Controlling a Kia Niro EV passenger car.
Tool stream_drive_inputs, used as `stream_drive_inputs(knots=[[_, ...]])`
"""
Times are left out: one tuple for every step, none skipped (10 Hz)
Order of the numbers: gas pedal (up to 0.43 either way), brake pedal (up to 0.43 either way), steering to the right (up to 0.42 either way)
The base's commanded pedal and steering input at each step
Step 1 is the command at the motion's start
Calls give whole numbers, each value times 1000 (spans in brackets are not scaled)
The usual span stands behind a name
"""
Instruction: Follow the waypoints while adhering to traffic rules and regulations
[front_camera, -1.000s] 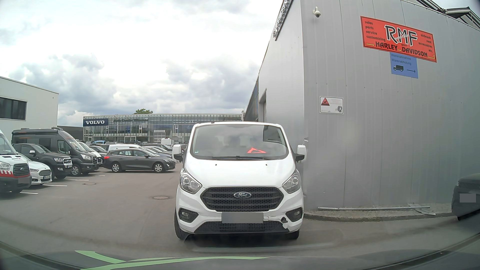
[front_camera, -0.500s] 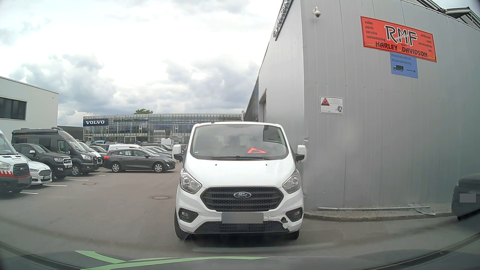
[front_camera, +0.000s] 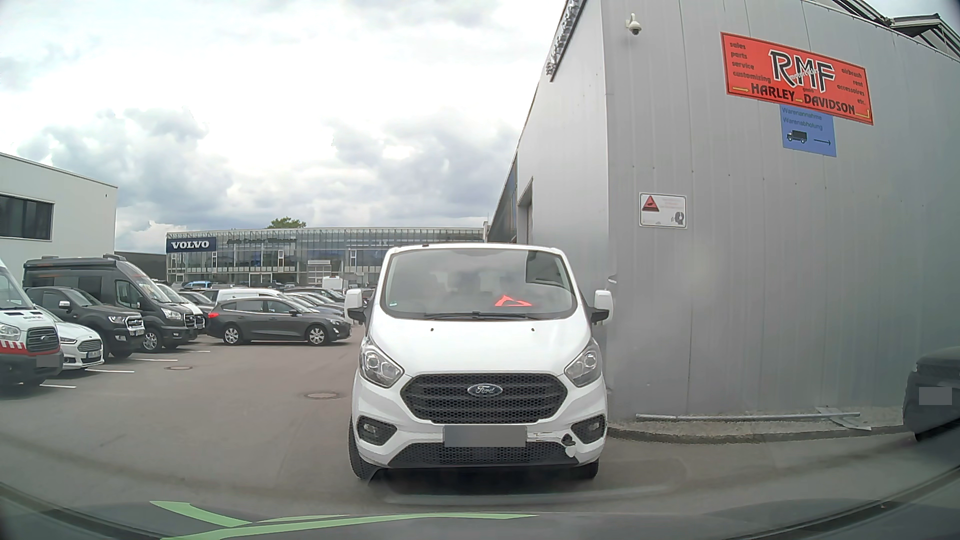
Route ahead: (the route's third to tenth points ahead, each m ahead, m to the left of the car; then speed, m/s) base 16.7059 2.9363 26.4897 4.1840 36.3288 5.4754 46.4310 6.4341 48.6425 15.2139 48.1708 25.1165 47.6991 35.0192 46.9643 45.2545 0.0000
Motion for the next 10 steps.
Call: stream_drive_inputs(knots=[[0,470,-462],[0,470,-462],[0,470,-462],[0,470,-463],[0,470,-462],[0,470,-463],[0,470,-463],[0,470,-463],[0,470,-462],[0,470,-462]])
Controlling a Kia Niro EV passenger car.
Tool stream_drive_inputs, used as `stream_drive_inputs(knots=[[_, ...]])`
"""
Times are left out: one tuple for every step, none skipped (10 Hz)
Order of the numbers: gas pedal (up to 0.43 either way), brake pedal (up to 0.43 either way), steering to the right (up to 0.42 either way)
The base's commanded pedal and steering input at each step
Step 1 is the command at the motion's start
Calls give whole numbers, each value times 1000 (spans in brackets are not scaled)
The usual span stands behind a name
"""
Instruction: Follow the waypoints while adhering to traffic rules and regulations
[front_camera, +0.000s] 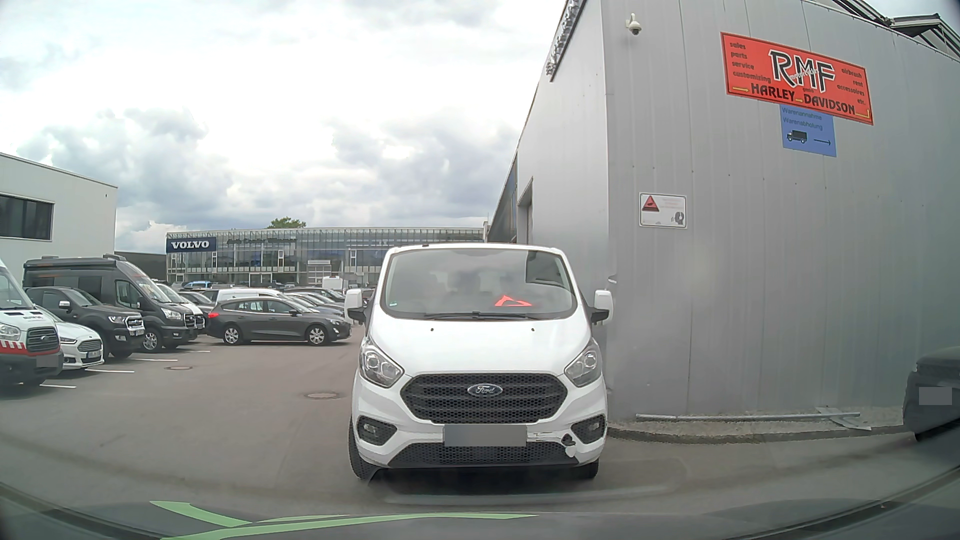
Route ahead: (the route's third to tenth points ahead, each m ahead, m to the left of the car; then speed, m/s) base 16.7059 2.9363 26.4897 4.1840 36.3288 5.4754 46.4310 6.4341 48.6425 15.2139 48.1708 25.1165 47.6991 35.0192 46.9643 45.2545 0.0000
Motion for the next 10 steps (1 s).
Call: stream_drive_inputs(knots=[[0,470,-462],[0,470,-462],[0,470,-462],[0,470,-463],[0,470,-462],[0,470,-462],[0,470,-463],[0,470,-463],[0,470,-462],[0,470,-462]])
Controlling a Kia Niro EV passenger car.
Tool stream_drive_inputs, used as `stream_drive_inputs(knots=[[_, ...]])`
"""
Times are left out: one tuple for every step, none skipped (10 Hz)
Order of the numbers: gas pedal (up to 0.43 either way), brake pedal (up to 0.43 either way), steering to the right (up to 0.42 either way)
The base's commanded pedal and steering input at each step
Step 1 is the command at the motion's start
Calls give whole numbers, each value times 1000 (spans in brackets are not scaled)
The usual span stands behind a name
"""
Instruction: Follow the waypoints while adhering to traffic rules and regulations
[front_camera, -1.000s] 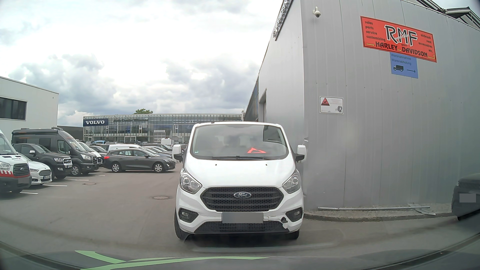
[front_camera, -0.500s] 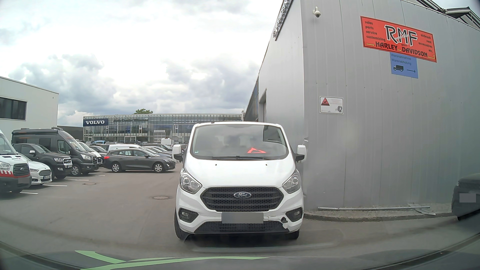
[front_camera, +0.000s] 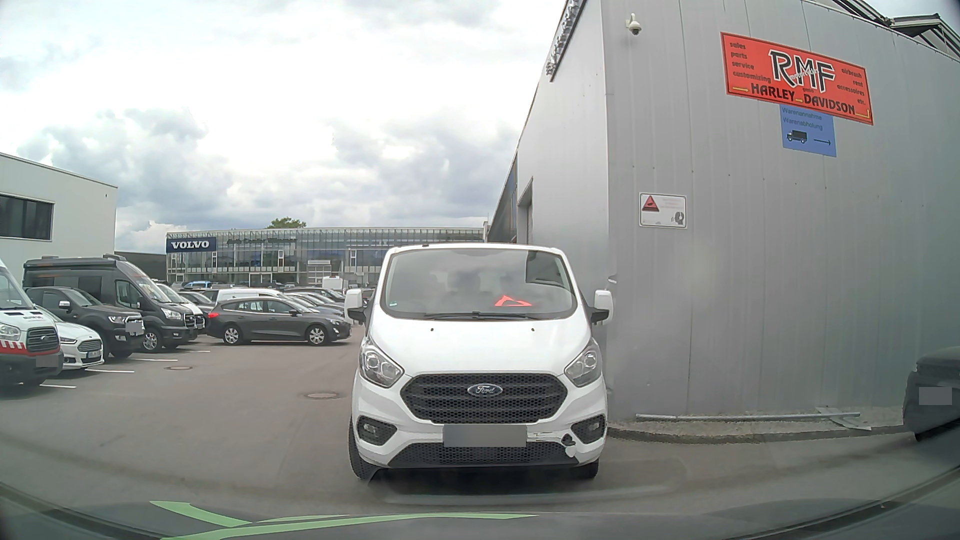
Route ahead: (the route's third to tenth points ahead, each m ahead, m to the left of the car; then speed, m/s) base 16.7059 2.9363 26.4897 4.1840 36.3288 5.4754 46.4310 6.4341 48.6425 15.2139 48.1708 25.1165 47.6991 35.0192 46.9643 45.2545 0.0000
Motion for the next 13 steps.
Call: stream_drive_inputs(knots=[[0,470,-462],[0,470,-462],[0,470,-462],[0,470,-462],[0,470,-462],[0,470,-462],[0,470,-462],[0,470,-462],[0,470,-462],[0,470,-463],[0,470,-462],[0,470,-462],[0,470,-462]])
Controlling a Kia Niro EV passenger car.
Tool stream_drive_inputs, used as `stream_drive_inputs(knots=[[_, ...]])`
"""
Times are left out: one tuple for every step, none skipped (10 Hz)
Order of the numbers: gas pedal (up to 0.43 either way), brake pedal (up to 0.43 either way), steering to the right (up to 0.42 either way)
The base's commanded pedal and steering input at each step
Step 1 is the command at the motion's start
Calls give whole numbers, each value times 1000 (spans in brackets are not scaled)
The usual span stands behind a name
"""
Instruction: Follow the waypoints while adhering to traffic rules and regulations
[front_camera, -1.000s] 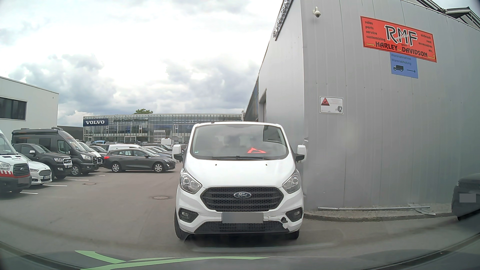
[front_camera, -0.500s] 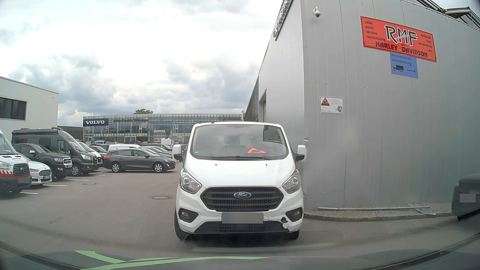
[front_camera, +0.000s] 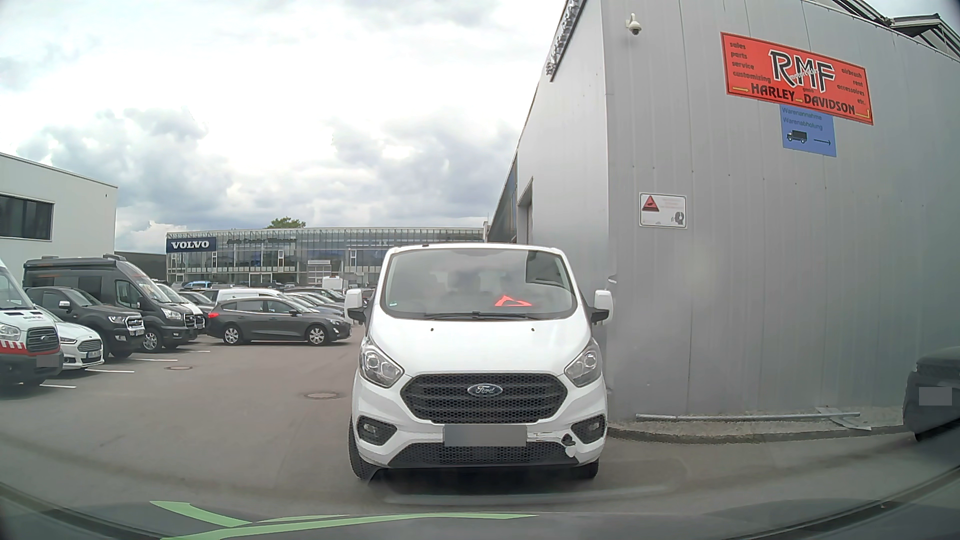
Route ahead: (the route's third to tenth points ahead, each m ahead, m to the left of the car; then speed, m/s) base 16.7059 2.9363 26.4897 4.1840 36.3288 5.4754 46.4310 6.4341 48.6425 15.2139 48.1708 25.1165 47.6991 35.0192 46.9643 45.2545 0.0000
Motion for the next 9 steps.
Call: stream_drive_inputs(knots=[[0,470,-462],[0,470,-462],[0,470,-462],[0,470,-463],[0,470,-462],[0,470,-462],[0,470,-462],[0,470,-462],[0,470,-463]])
